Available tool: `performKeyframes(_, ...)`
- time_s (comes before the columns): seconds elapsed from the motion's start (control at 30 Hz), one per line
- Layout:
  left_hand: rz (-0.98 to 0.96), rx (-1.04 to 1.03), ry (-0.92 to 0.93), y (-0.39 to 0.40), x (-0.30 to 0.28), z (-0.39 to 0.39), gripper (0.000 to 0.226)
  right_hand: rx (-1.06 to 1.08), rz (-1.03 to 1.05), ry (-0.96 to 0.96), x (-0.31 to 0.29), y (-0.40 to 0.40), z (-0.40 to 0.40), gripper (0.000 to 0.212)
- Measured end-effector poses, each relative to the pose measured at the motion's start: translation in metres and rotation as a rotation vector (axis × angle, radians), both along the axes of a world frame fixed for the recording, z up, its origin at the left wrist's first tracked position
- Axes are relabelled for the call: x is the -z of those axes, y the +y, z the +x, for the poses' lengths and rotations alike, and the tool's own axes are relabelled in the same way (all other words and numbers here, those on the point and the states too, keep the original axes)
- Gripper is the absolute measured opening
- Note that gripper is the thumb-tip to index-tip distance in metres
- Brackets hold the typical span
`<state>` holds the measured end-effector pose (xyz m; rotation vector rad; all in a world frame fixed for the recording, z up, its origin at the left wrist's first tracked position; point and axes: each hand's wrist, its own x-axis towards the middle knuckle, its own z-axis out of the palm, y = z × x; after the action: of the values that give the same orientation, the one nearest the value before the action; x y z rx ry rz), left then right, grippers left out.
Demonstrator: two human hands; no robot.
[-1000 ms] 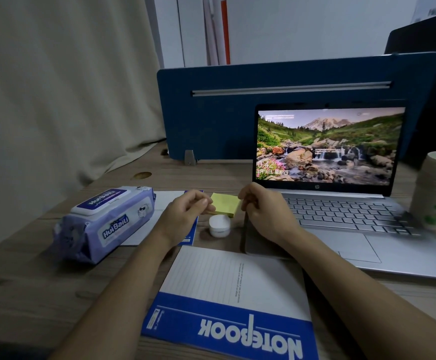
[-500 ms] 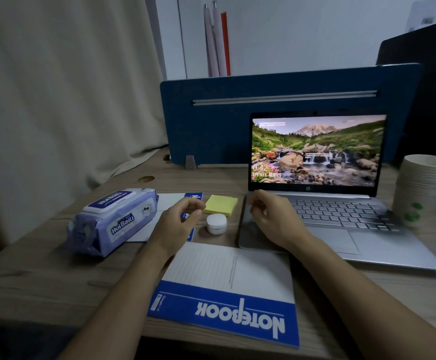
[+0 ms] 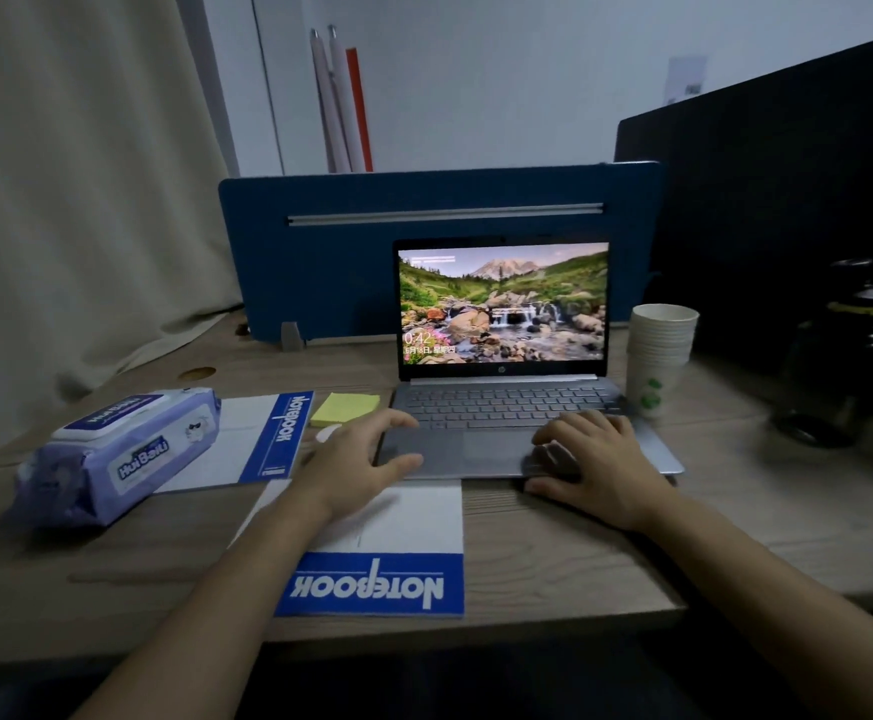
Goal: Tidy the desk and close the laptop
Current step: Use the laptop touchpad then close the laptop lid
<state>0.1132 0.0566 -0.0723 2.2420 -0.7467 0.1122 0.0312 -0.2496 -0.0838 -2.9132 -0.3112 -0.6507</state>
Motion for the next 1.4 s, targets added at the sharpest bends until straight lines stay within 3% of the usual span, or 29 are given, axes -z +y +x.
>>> performKeyframes(0.2,0.128,0.079,0.029,-0.027,0.006,0.012,0.064,0.17,0.022,-0.011,0.004,-0.035,-0.008,0.065)
performKeyframes(0.37,0.187,0.01,-0.098,-0.036,0.009,0.025,0.057,0.229,0.015,-0.007,0.007,-0.035,0.014,0.047)
performKeyframes(0.57,0.149,-0.114,-0.121,-0.042,0.013,0.055,0.051,0.272,0.022,-0.028,0.006,-0.027,0.058,0.035)
performKeyframes(0.97,0.223,-0.267,-0.175,-0.058,0.017,0.112,0.048,0.31,-0.028,-0.091,0.011,-0.025,0.129,0.031)
performKeyframes(1.23,0.163,-0.312,-0.122,-0.064,0.02,0.135,0.044,0.293,-0.029,-0.097,0.012,-0.029,0.164,0.036)
performKeyframes(1.4,0.098,-0.375,-0.057,-0.061,0.022,0.142,0.059,0.289,-0.011,-0.107,0.011,-0.03,0.174,0.034)
